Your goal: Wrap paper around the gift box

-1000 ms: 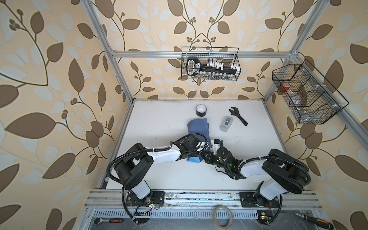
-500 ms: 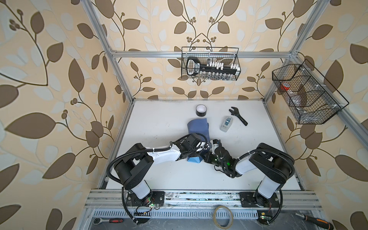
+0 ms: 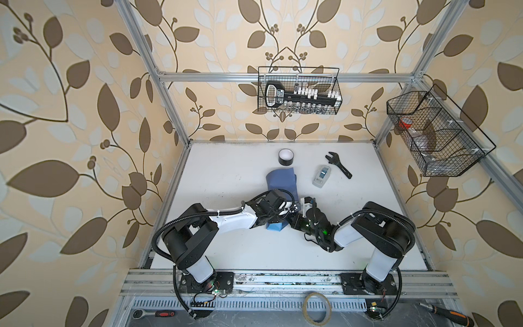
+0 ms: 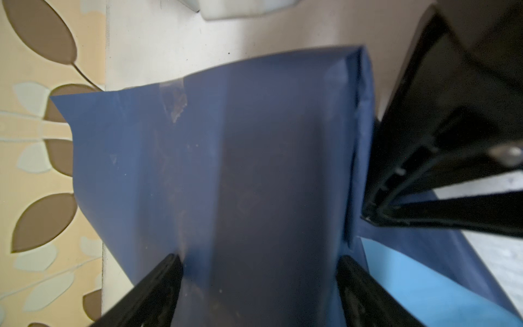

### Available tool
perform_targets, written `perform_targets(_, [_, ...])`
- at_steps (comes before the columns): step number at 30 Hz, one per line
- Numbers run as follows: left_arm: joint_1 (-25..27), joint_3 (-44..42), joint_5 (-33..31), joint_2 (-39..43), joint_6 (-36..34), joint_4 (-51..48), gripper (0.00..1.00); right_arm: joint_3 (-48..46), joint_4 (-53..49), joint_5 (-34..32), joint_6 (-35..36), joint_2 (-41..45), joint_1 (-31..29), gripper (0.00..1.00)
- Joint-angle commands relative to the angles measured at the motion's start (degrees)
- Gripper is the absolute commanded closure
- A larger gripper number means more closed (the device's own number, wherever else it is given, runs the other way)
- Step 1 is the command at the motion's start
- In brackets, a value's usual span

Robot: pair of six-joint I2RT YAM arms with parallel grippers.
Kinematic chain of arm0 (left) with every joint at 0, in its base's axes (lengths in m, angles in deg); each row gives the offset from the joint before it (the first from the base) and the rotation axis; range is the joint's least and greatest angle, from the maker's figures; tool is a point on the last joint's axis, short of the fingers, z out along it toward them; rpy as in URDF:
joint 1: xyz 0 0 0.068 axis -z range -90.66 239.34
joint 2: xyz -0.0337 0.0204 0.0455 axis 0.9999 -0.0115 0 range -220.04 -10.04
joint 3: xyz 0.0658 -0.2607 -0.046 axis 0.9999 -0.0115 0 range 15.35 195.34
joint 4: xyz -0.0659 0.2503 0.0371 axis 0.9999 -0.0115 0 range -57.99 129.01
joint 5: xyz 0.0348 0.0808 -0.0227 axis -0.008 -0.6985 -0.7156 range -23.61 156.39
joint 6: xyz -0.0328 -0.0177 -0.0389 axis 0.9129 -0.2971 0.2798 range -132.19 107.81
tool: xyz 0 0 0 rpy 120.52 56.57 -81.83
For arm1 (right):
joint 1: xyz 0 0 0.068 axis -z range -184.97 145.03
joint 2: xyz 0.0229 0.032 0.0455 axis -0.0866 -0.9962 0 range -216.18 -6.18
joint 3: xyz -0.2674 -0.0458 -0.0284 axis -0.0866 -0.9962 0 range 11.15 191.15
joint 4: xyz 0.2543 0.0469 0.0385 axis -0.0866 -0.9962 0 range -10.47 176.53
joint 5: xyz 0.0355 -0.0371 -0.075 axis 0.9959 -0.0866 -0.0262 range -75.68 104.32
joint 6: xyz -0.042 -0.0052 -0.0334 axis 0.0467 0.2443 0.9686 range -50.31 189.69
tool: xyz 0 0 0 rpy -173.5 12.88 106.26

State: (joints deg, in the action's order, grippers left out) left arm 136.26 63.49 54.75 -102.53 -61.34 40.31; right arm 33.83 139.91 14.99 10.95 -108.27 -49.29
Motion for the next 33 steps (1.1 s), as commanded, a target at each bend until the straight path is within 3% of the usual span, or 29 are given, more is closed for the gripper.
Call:
perform_targets(1, [0.5, 0.6, 1.7, -1.7, -1.5, -4.6, 0.14, 0.6, 1.8, -0.5, -0.9, -0.8, 0.5, 0.82])
perform_targets(8, [0.5, 0.8, 1.4, -1.9, -1.4, -4.8, 0.14, -1.8, 1.8, 2.8, -0.1, 2.4, 0.9, 0.78])
perform_targets(16, [0.5, 2.0, 1.4, -1.6, 0.2, -5.4, 0.14, -9.6, -1.3, 4.3, 2.5, 13.3, 2.4, 0.77])
perform_targets(27, [0.5, 5.1, 5.6, 3.9, 6.8, -6.6, 0.09, -10.0, -28.1, 1.3, 14.6, 34.4, 9.6, 0.7])
perform_targets(33, [0.4, 4.3, 9.8, 11.2, 13.3, -4.6, 0.08, -6.1, -37.8, 0.5, 19.6, 40.7, 13.2, 0.54])
